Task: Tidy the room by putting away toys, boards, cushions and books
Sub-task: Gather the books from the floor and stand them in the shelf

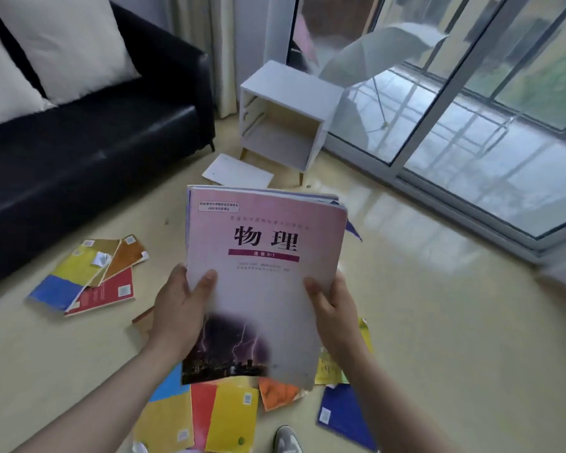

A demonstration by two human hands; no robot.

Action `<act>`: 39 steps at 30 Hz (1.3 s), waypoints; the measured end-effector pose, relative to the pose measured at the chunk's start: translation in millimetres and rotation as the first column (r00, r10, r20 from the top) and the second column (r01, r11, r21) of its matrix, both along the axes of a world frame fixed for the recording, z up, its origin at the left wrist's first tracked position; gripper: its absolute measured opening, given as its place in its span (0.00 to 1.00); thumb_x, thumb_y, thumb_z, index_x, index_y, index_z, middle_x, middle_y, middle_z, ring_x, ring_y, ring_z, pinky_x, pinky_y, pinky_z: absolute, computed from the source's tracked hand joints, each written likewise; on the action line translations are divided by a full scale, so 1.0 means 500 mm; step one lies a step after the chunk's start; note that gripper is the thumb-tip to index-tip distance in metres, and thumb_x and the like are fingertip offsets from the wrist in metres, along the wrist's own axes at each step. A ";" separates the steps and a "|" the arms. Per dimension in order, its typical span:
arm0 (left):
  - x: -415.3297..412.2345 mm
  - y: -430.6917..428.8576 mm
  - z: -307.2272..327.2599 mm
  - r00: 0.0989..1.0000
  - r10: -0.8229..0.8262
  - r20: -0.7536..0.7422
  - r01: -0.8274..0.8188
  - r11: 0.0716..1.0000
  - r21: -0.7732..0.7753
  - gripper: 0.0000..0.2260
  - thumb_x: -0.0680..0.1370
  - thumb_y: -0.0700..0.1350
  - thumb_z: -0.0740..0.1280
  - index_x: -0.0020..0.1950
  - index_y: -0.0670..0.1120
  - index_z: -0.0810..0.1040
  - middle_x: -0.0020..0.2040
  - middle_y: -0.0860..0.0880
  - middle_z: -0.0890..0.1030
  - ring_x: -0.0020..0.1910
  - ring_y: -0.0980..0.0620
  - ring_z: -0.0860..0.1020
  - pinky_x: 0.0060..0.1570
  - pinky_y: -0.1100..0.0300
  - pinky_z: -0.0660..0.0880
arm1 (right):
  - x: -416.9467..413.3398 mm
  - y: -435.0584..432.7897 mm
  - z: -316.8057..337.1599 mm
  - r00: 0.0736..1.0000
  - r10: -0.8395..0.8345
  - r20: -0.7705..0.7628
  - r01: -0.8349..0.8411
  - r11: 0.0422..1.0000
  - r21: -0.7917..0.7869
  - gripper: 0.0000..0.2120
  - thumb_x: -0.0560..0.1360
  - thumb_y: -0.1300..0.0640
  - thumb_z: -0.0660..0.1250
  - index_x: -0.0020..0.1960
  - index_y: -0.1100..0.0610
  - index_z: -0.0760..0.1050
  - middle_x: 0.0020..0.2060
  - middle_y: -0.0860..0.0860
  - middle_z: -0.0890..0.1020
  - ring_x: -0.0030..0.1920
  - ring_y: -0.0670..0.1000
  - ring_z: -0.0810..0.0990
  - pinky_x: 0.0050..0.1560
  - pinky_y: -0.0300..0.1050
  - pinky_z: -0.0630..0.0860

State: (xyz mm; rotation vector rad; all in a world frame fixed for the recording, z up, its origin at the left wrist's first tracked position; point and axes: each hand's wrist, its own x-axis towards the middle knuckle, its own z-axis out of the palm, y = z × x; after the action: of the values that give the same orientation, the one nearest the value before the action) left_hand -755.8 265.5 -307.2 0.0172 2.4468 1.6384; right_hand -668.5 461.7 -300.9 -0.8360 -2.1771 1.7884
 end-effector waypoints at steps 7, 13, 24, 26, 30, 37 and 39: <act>0.159 0.101 0.366 0.980 -0.143 -0.137 0.151 0.987 0.052 0.17 0.77 0.57 0.62 0.56 0.45 0.73 0.47 0.52 0.78 0.46 0.51 0.76 0.44 0.55 0.73 | 0.204 0.082 0.363 0.987 -0.111 -0.113 0.117 0.992 0.048 0.07 0.79 0.59 0.63 0.57 0.55 0.69 0.48 0.49 0.80 0.42 0.41 0.80 0.37 0.35 0.78; 0.367 0.221 0.507 0.942 -0.234 -0.241 0.249 0.968 0.035 0.09 0.80 0.51 0.62 0.55 0.46 0.74 0.47 0.51 0.79 0.44 0.56 0.77 0.36 0.64 0.67 | 0.452 0.188 0.518 0.979 -0.149 -0.138 0.157 0.986 0.054 0.12 0.80 0.56 0.63 0.62 0.57 0.68 0.54 0.54 0.80 0.49 0.52 0.83 0.46 0.48 0.82; 0.747 0.521 0.637 0.899 -0.340 -0.278 0.383 0.916 0.121 0.16 0.76 0.56 0.64 0.54 0.44 0.76 0.46 0.49 0.80 0.42 0.53 0.77 0.36 0.60 0.69 | 0.877 0.462 0.658 0.951 -0.244 -0.192 0.277 0.946 0.169 0.12 0.80 0.55 0.62 0.62 0.56 0.72 0.53 0.51 0.82 0.49 0.49 0.83 0.42 0.39 0.79; 0.782 0.567 0.654 0.886 -0.371 -0.279 0.417 0.901 0.124 0.19 0.73 0.59 0.62 0.53 0.46 0.76 0.45 0.50 0.80 0.43 0.51 0.78 0.38 0.57 0.72 | 0.922 0.501 0.672 0.945 -0.256 -0.202 0.292 0.940 0.178 0.13 0.80 0.54 0.62 0.63 0.57 0.72 0.53 0.51 0.82 0.49 0.48 0.83 0.41 0.37 0.78; 0.811 0.667 0.661 0.856 -0.413 -0.311 0.471 0.871 0.139 0.19 0.74 0.58 0.61 0.54 0.44 0.76 0.46 0.50 0.80 0.44 0.49 0.78 0.37 0.56 0.72 | 0.970 0.581 0.680 0.929 -0.302 -0.215 0.341 0.925 0.171 0.12 0.80 0.54 0.62 0.63 0.55 0.71 0.54 0.51 0.82 0.51 0.51 0.82 0.51 0.51 0.81; 0.791 0.833 0.623 0.886 -0.371 -0.279 0.424 0.892 0.158 0.12 0.79 0.51 0.64 0.51 0.43 0.75 0.42 0.52 0.77 0.40 0.51 0.75 0.34 0.57 0.68 | 0.944 0.744 0.668 0.943 -0.299 -0.148 0.324 0.927 0.190 0.08 0.80 0.53 0.62 0.59 0.51 0.72 0.53 0.50 0.82 0.51 0.52 0.82 0.54 0.56 0.79; 0.766 0.887 0.611 0.887 -0.372 -0.274 0.424 0.890 0.167 0.12 0.78 0.52 0.64 0.51 0.43 0.74 0.42 0.52 0.77 0.40 0.51 0.76 0.34 0.57 0.68 | 0.912 0.802 0.660 0.948 -0.285 -0.144 0.311 0.924 0.222 0.10 0.79 0.52 0.62 0.59 0.51 0.74 0.53 0.49 0.82 0.51 0.53 0.83 0.54 0.60 0.79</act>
State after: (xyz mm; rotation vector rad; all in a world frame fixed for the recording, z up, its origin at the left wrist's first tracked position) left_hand -372.6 709.0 -1.7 0.7423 2.1931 1.7796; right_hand -212.4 862.6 29.0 -0.9288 -2.0169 1.3586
